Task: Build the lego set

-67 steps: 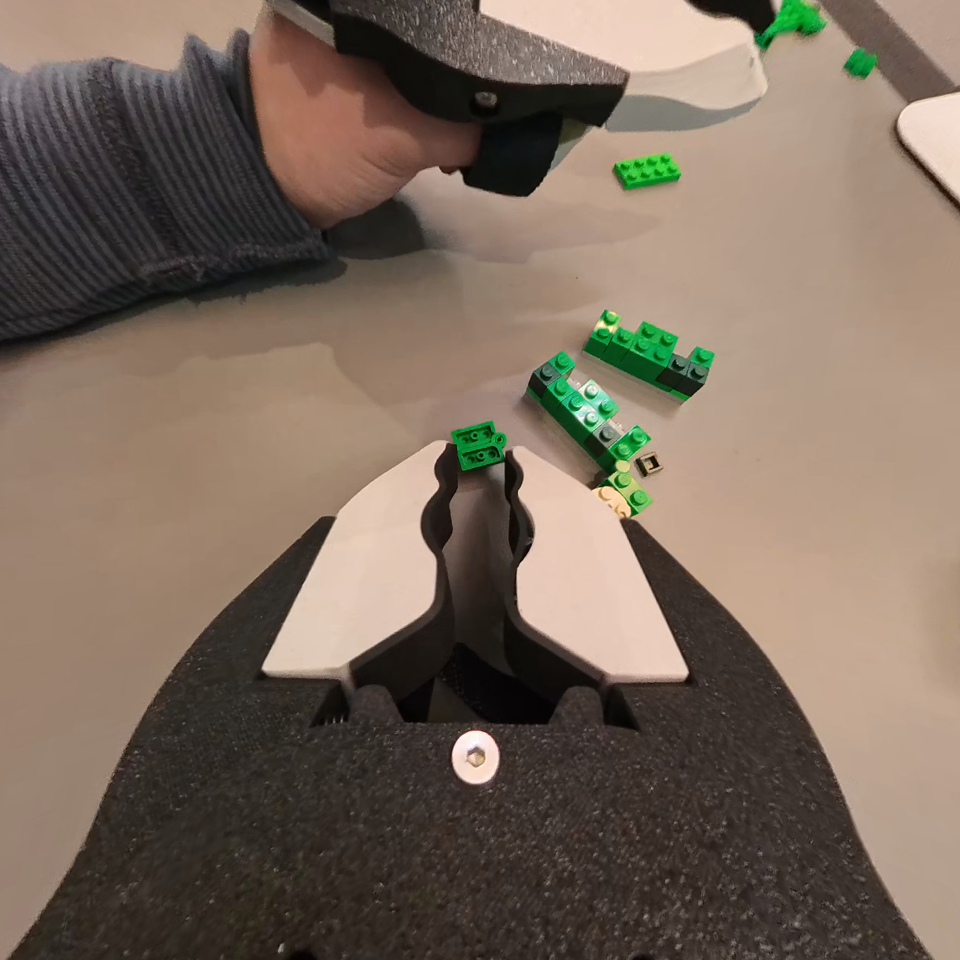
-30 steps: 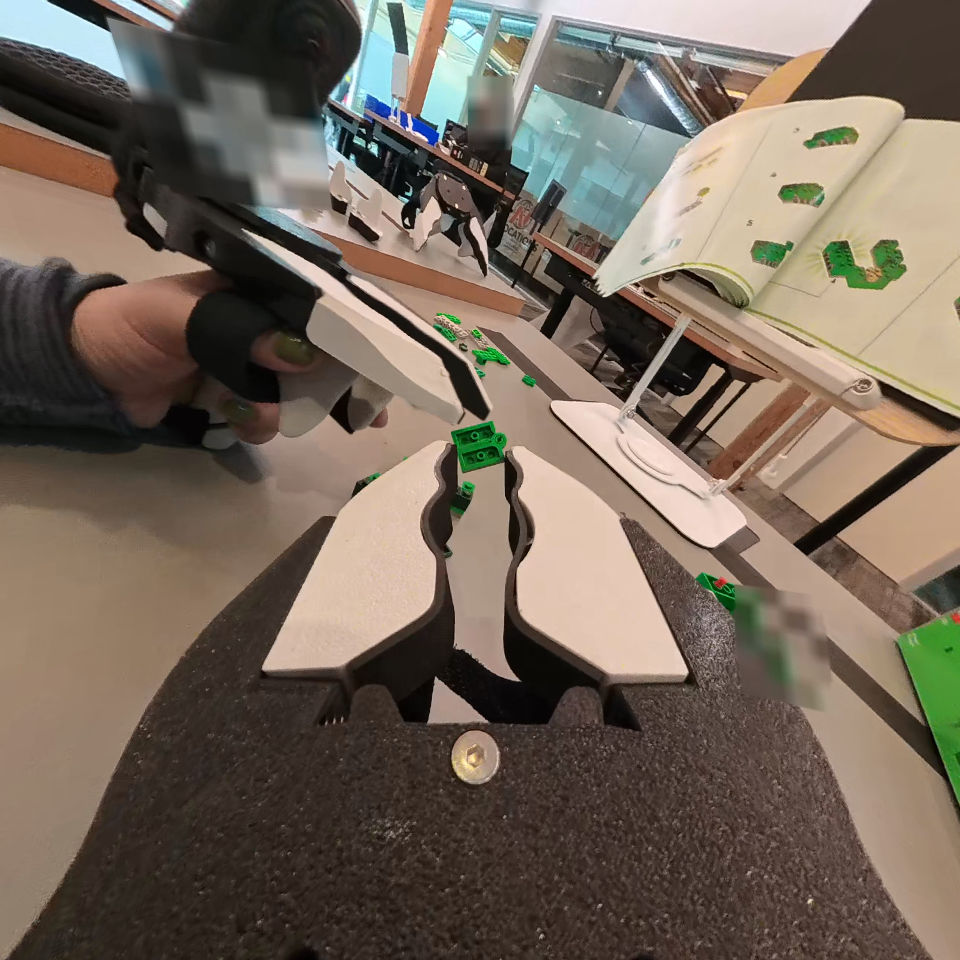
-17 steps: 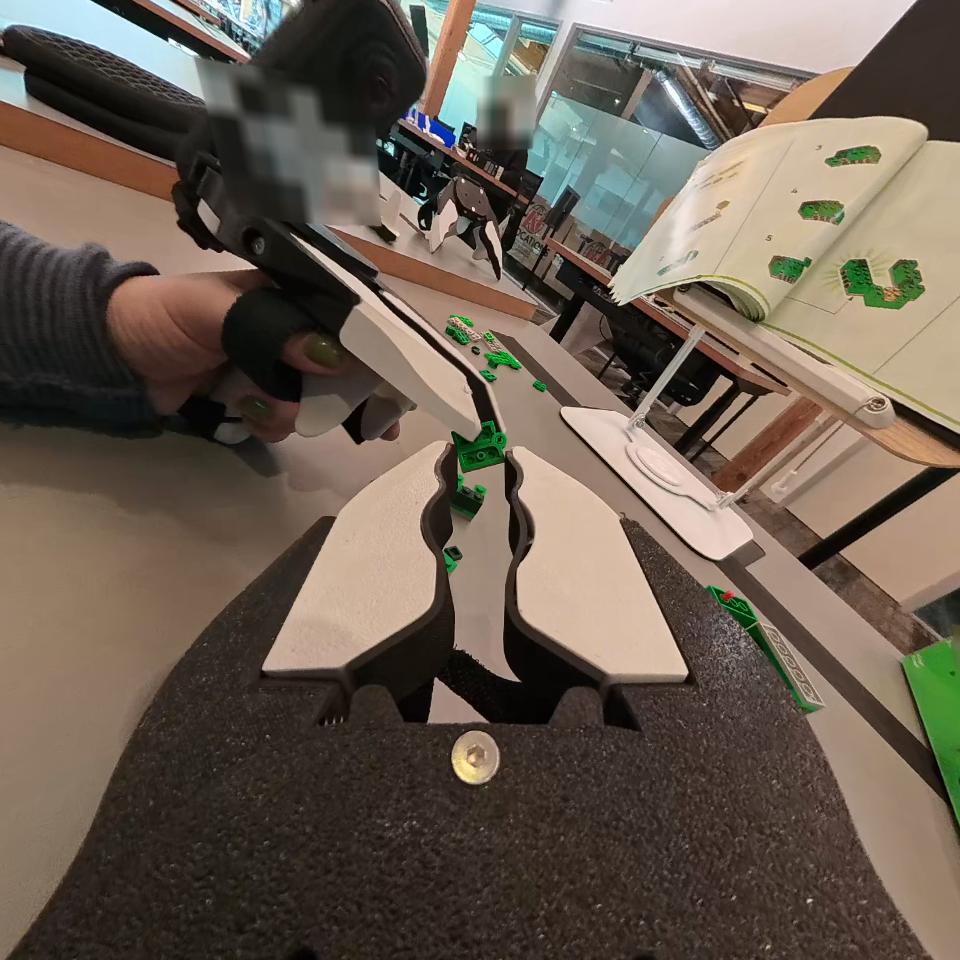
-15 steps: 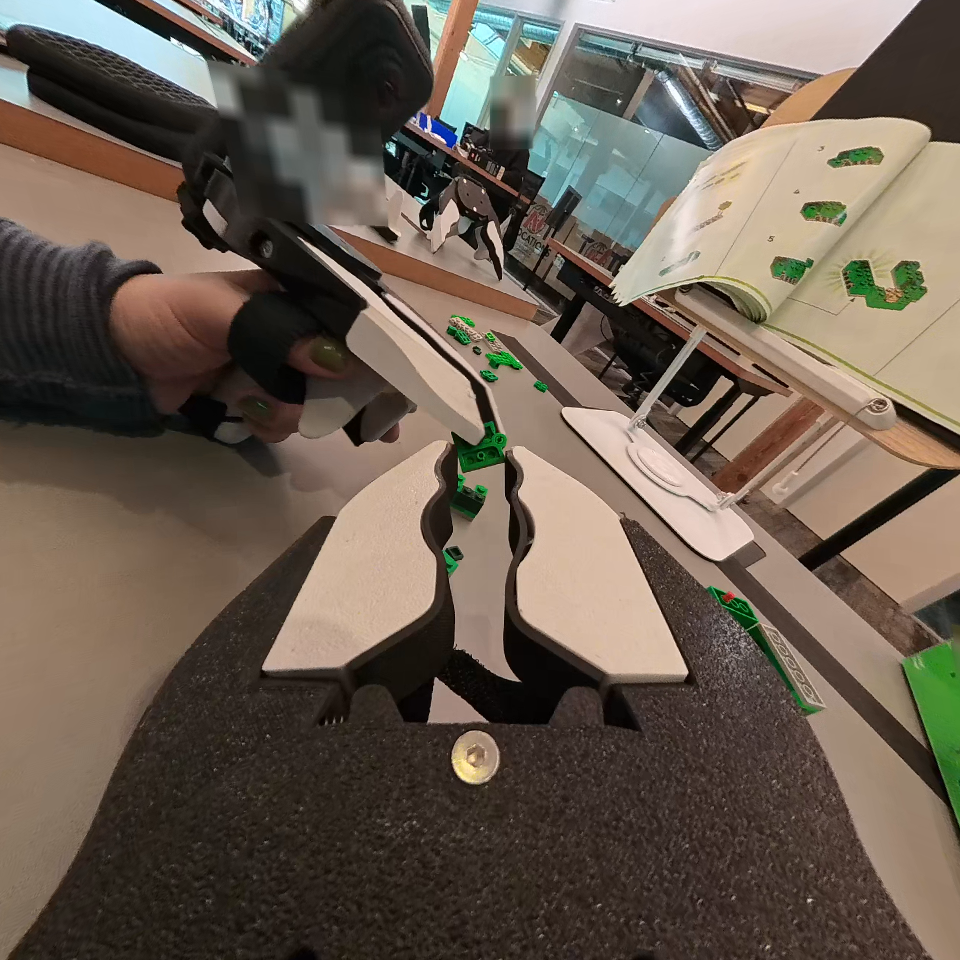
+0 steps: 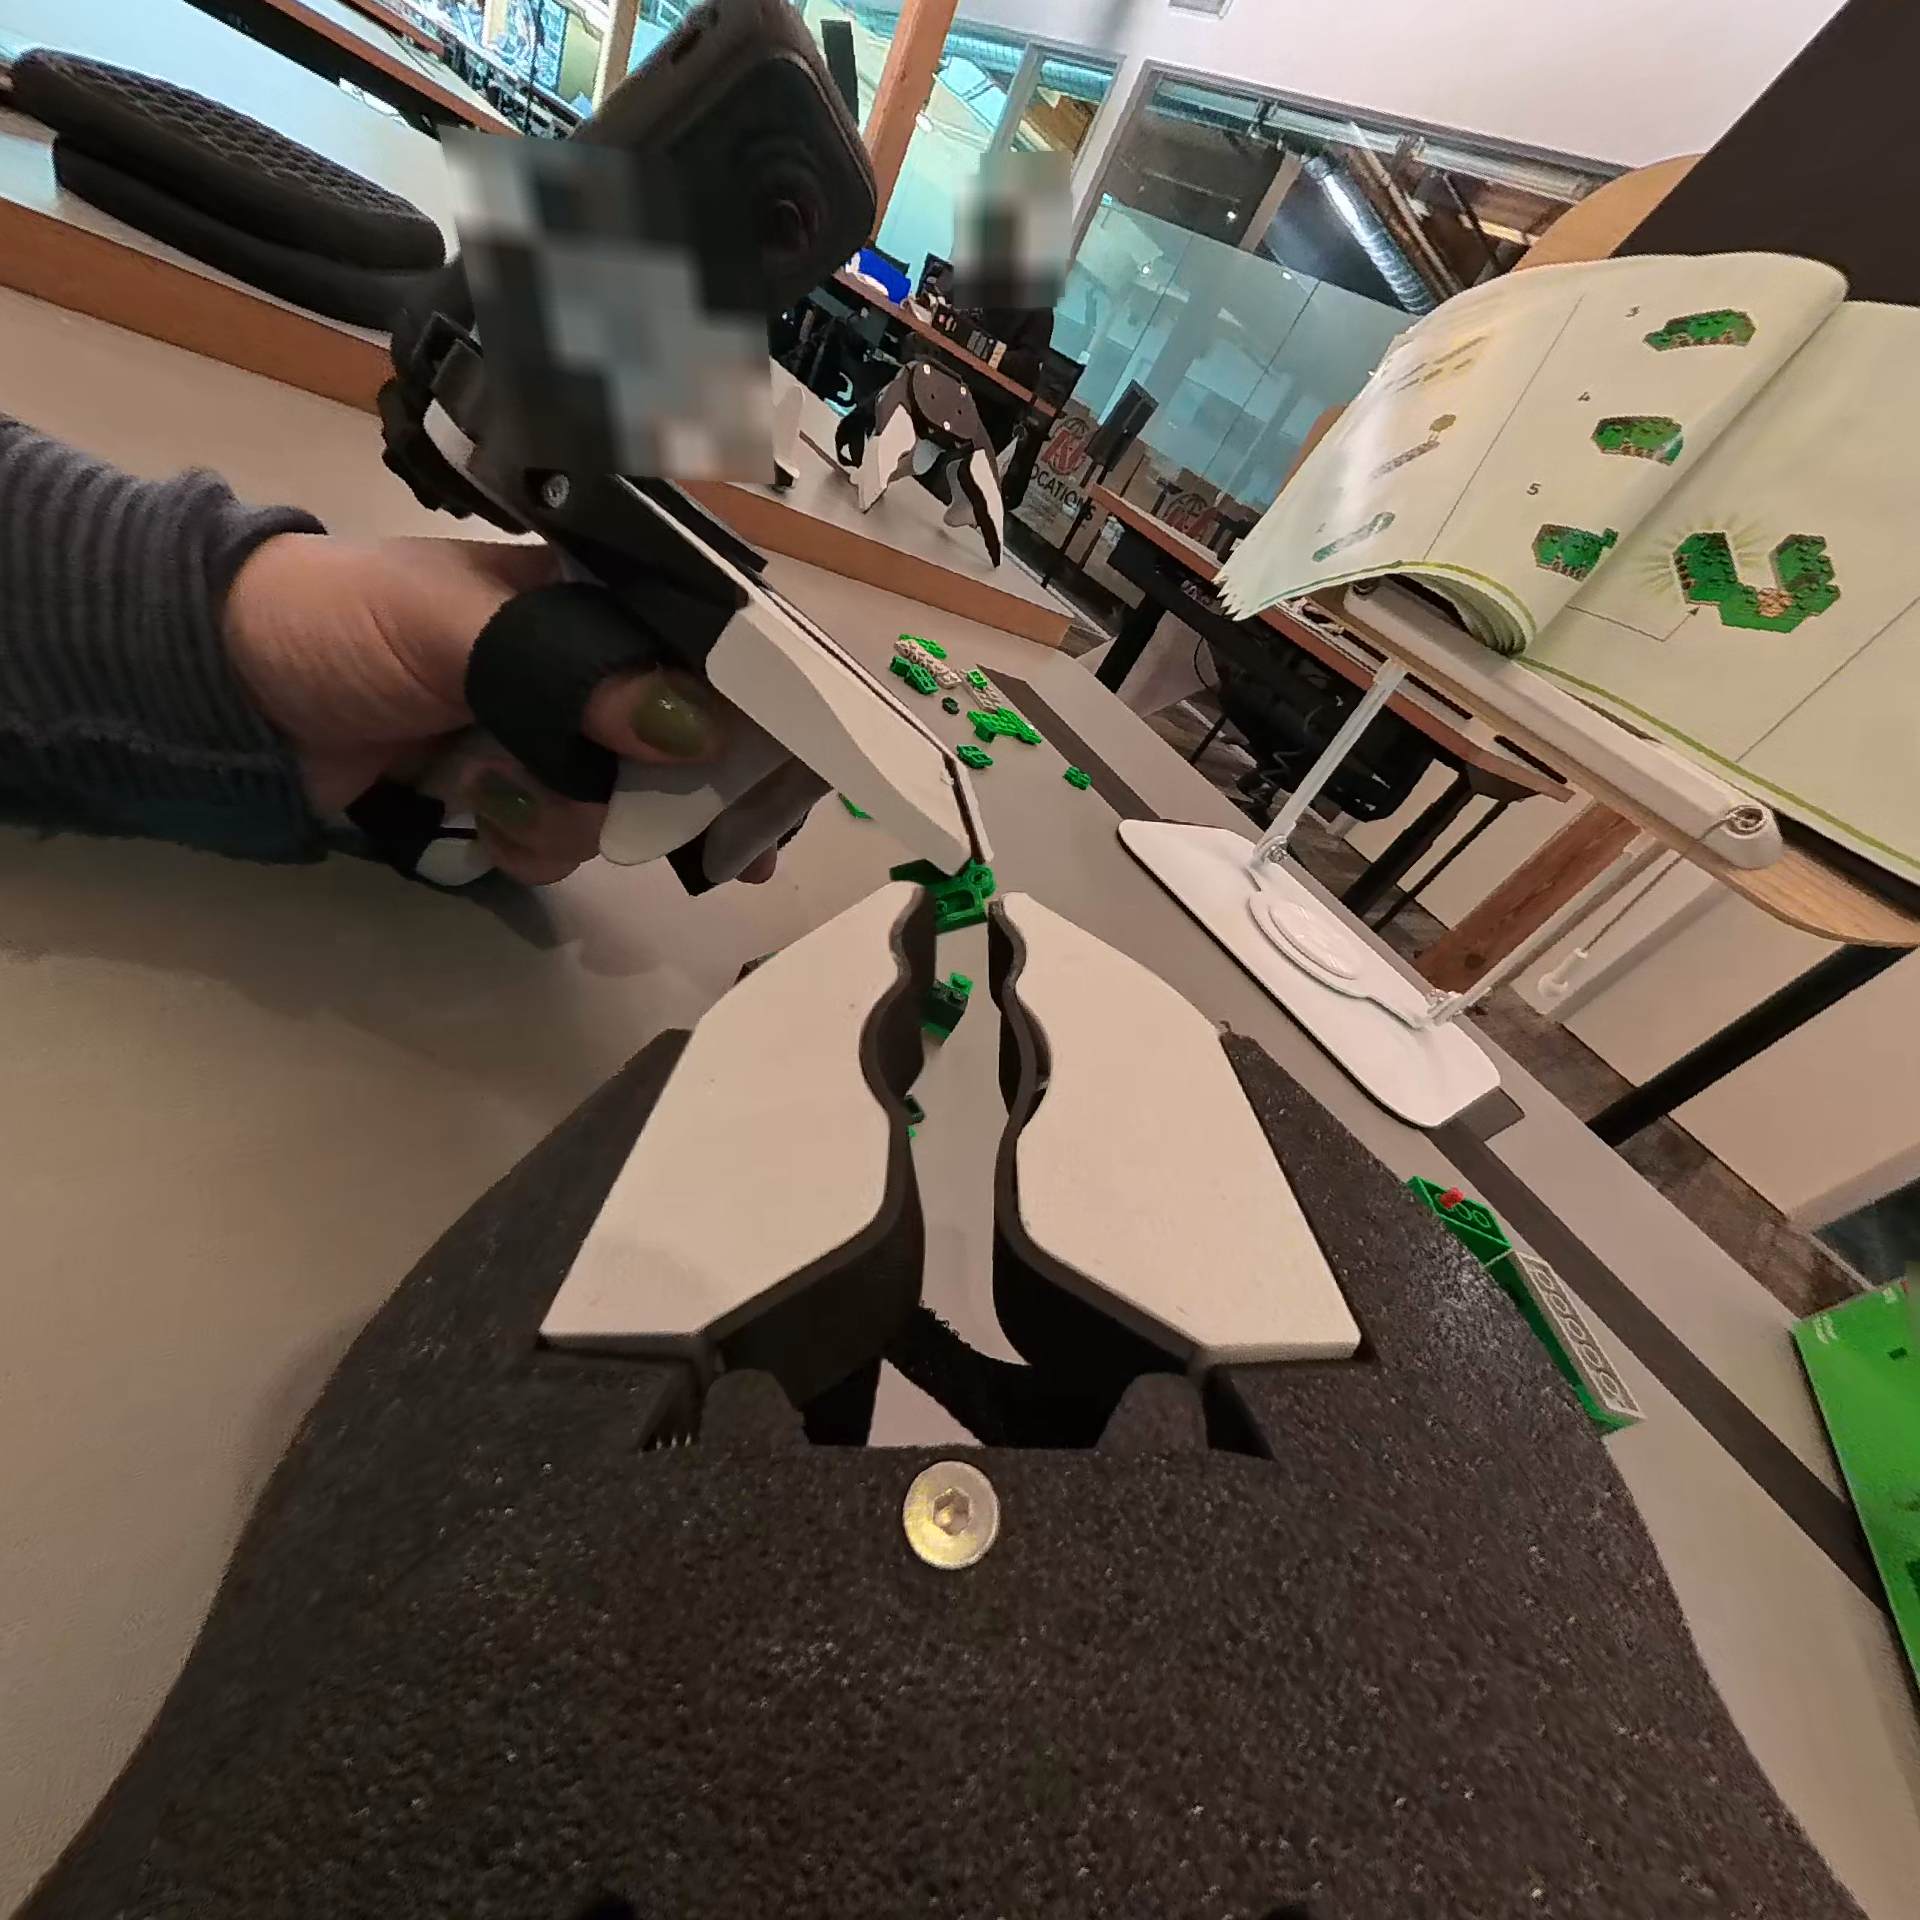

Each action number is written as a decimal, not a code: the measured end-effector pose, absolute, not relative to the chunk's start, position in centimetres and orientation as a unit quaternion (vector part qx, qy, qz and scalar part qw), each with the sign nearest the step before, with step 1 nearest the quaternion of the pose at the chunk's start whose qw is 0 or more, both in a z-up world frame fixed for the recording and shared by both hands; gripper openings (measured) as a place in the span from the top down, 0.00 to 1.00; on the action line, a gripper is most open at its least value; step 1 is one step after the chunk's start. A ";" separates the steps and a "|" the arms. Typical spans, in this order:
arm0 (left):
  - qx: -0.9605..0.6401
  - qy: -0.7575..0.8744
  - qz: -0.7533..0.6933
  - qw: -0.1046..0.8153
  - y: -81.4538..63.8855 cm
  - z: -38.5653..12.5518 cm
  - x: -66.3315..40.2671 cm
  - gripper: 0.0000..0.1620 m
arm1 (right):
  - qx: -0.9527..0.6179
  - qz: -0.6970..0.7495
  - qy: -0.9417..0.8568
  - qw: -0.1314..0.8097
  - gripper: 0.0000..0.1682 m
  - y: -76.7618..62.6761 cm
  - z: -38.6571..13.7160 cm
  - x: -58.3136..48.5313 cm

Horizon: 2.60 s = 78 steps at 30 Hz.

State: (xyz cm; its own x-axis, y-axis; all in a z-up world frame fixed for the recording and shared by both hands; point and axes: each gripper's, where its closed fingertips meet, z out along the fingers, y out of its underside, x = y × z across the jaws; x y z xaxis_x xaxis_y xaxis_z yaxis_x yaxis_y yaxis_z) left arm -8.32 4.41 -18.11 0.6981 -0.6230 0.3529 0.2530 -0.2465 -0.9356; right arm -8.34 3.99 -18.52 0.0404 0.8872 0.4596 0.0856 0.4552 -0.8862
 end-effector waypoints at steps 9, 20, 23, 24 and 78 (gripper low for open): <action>-0.644 0.153 -0.385 0.643 3.5 -16.4 -8.4 0.98 | -0.397 0.427 -0.592 0.557 0.89 3.0 -17.8 -7.9; -0.614 0.194 -0.386 0.660 2.7 -15.7 -7.7 0.98 | -0.414 0.598 -0.560 0.396 0.89 1.8 -17.3 -7.3; -0.620 0.202 -0.381 0.656 2.7 -15.9 -7.4 0.98 | -0.416 0.589 -0.565 0.401 0.92 1.7 -17.5 -7.4; -0.621 0.204 -0.380 0.654 2.7 -16.0 -7.3 0.98 | -0.416 0.589 -0.565 0.402 0.92 1.8 -17.5 -7.4; -0.698 0.200 -0.268 0.633 4.2 -18.2 -7.9 0.90 | -0.285 0.147 -0.629 0.708 0.97 4.4 -18.5 -8.4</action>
State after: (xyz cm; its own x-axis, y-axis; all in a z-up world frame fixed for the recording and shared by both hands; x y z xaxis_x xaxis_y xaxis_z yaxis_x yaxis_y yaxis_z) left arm -7.93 4.18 -18.16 0.7759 -0.6191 0.1212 0.0602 -0.1187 -0.9911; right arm -8.39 4.45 -18.47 0.1652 0.5668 0.8071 0.1508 0.7943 -0.5886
